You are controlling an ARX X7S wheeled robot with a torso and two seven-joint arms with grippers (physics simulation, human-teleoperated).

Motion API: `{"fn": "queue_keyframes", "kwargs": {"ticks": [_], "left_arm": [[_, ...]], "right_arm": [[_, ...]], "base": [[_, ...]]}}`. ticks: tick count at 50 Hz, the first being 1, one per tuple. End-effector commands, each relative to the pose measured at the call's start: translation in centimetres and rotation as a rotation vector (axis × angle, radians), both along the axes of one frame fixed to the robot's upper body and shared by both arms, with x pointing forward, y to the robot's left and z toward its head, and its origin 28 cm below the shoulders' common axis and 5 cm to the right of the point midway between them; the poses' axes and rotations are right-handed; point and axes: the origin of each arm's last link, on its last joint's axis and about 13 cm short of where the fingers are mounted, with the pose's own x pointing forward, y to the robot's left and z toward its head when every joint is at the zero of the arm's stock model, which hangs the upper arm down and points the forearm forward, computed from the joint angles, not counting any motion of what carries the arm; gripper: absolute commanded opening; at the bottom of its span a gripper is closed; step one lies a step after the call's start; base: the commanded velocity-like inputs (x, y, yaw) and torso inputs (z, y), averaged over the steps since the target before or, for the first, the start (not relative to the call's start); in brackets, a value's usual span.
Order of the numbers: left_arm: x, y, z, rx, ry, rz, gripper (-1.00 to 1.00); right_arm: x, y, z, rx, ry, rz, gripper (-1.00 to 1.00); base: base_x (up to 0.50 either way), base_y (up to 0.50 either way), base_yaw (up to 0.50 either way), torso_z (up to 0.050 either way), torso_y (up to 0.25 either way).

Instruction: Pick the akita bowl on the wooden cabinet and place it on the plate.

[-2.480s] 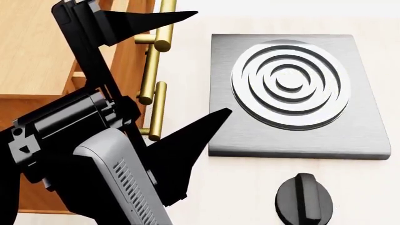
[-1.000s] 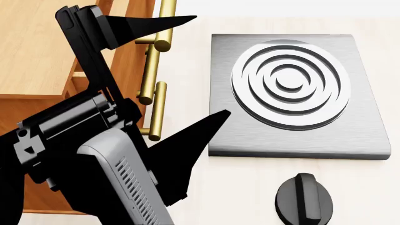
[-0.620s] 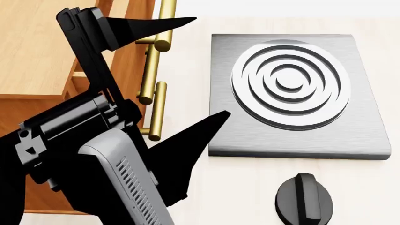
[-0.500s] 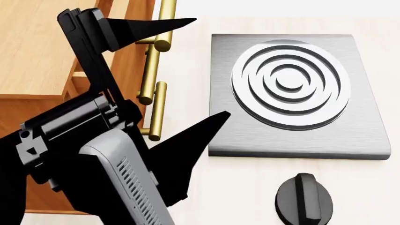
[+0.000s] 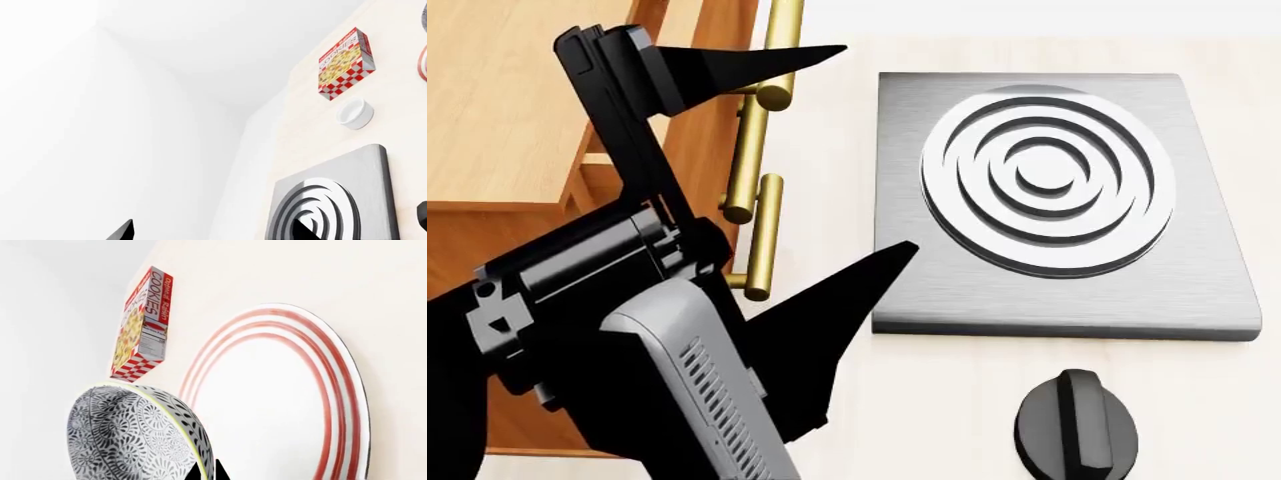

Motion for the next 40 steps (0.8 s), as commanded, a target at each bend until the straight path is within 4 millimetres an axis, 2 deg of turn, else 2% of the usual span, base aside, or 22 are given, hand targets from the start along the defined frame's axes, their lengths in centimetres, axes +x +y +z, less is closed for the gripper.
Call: {"fn": "queue_keyframes", "kwargs": {"ticks": [1,22,40], "left_arm": [[0.0,0.0,-0.1,0.002,0.001,0.0,1.0],[0.2,0.0,-0.2,0.0,0.005,0.002,1.0],[0.3,0.0,-0.7,-0.002,0.012,0.001,1.0]], "right_arm": [[0.2,-0.2,-0.1,-0.025,-0.002,0.003,-1.0],[0.4,-0.8,-0.3,-0.037,0.014,-0.017,-1.0],[0.8,-0.9,-1.2,-0.003,0.034,-0.038,-1.0]], "base": [[0.0,0.0,0.0,0.0,0.0],[0.0,0.0,0.0,0.0,0.0],[0.0,0.0,0.0,0.0,0.0]]}}
